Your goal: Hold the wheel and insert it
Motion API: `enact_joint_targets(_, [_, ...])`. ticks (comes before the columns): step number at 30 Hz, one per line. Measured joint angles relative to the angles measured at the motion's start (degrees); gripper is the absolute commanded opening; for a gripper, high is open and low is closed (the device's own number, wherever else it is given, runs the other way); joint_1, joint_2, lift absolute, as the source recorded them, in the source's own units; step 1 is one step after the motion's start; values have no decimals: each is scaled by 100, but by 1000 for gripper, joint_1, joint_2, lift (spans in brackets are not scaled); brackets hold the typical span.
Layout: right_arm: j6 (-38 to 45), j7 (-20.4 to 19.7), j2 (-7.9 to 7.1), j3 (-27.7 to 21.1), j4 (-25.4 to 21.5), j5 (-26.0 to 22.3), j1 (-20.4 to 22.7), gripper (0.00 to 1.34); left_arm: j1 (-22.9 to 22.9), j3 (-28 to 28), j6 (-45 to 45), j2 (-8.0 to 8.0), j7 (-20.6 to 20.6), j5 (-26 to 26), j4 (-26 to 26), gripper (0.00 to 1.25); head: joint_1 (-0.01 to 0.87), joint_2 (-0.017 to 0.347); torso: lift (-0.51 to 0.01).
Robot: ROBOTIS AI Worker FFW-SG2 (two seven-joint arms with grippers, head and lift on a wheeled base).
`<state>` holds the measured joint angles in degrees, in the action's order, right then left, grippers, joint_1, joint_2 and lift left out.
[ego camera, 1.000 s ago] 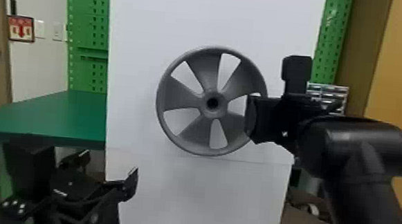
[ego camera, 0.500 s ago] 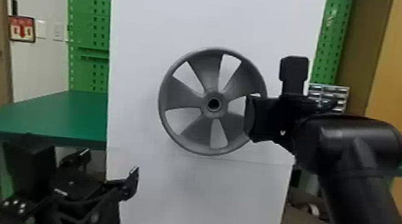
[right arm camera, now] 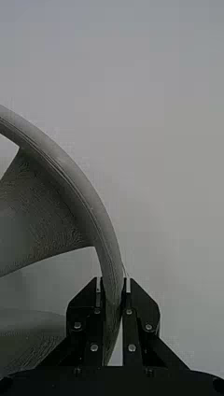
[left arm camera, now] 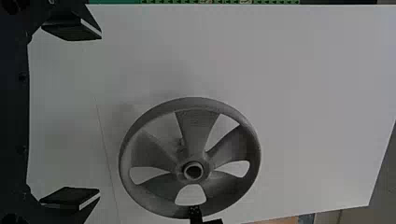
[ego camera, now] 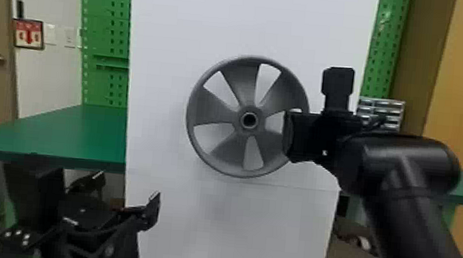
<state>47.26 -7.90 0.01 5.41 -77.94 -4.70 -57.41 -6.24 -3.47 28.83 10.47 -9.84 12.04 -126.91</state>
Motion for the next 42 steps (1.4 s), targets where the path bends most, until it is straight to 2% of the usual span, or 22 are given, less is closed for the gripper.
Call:
enact_joint_targets(2, [-20, 0, 0, -4, 44, 8, -28, 109, 0, -3, 0, 2, 0, 0, 0, 1147, 210, 9, -442])
enact_joint_targets(4, [-40, 0, 0, -5, 74, 14, -47, 175, 0, -5, 0, 3, 0, 0, 1, 1147, 210, 9, -442])
enact_joint_targets(7, [-86, 0, 0, -3, 89, -14, -38, 443, 1, 0, 0, 3, 0, 2, 2, 1147, 210, 9, -442])
enact_joint_targets(11, [-128, -86, -3, 25, 51, -147, 21, 885, 21, 14, 0, 2, 0, 16, 2, 1147, 210, 9, -442])
enact_joint_targets(12, [-130, -204, -3, 40, 11, -176, 39, 937, 27, 16, 0, 2, 0, 20, 2, 1147, 210, 9, -442])
enact_joint_targets(13, [-130, -159, -4, 51, -25, -191, 55, 1023, 31, 20, 0, 2, 0, 24, 2, 1147, 210, 9, -442])
enact_joint_targets(15, [-130, -137, -8, 70, -147, -231, 101, 1108, 39, 27, 0, 3, 0, 30, 1, 1147, 210, 9, -442])
enact_joint_targets(21, [32, -124, -1, 91, -706, -399, 226, 1120, 56, 30, 0, 1, 0, 42, 1, 1147, 210, 9, -442])
enact_joint_targets(26, [142, -124, -2, 70, -1563, -503, 512, 1120, 80, 46, -6, -1, 0, 50, 0, 1147, 210, 9, -442])
enact_joint_targets(30, [142, -124, -1, 63, -2356, -607, 912, 1120, 104, 63, -9, -1, 0, 53, -1, 1147, 210, 9, -442])
enact_joint_targets(34, [-37, -124, -13, 64, -2897, -744, 1392, 1118, 133, 95, -9, -1, 0, 58, -1, 1147, 210, 9, -442])
enact_joint_targets(39, [-528, -124, -3, 165, -3285, -883, 2036, 1118, 173, 173, -9, -1, 0, 89, -20, 1147, 210, 9, -442])
enact_joint_targets(42, [-606, -124, -9, 219, -3466, -919, 2280, 1118, 187, 200, -9, -1, 0, 95, -35, 1147, 210, 9, -442])
